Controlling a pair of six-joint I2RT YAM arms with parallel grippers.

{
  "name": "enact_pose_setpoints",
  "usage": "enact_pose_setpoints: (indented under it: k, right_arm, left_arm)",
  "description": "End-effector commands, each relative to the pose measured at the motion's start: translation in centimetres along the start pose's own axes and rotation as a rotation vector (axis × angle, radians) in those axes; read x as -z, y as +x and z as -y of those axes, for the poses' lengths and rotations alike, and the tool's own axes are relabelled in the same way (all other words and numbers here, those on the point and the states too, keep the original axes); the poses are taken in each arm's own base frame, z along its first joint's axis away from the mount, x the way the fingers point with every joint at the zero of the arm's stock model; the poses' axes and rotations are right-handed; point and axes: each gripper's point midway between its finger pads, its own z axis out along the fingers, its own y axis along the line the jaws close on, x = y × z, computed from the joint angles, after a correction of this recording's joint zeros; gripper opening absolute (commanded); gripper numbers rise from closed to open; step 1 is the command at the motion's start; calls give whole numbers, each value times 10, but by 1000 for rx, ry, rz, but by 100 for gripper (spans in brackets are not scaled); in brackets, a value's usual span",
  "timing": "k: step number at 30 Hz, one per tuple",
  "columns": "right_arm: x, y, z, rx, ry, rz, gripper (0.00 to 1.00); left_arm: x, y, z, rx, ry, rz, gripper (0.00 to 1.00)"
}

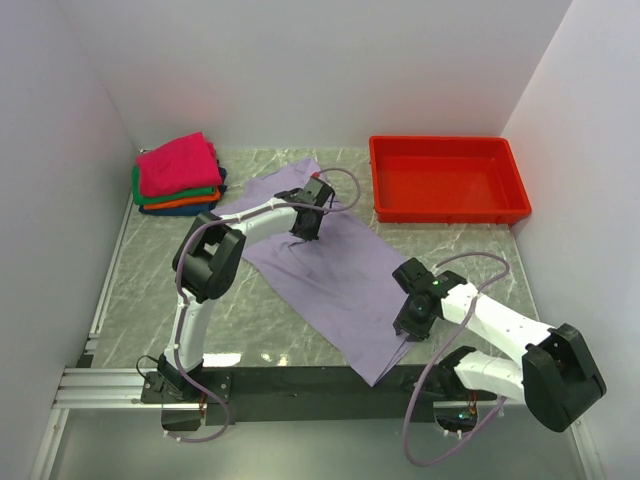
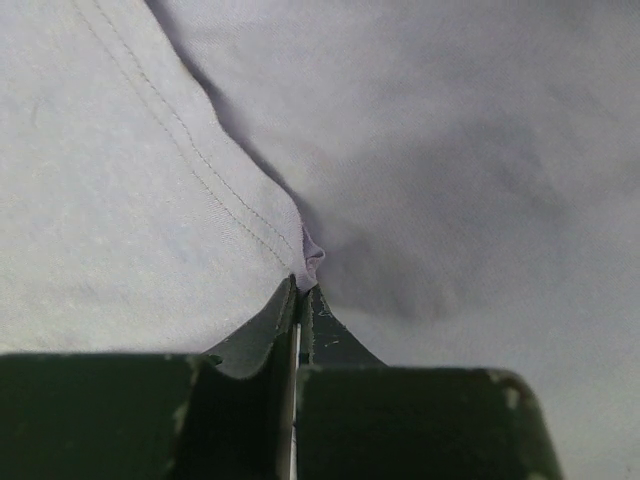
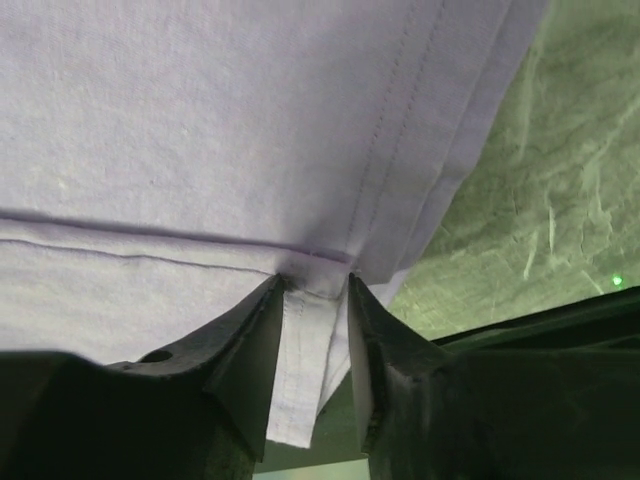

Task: Fold and stack the t-shirts
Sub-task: Fold the tshirt

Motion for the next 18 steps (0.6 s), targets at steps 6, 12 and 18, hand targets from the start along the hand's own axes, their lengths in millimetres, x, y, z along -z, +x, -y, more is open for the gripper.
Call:
enact_pose_setpoints:
  k: [6,12,18]
  right_arm:
    - [-3,-12,-4,10,7,44,22]
    - [6,-14,1,9,24,59,1]
    - [20,-12,6,-8,11,62,0]
  left_arm:
    - [22,-35,0,55,36,75,1]
    - [20,-35,0,70,45,70,1]
    - [18,-37,4,75,63,67,1]
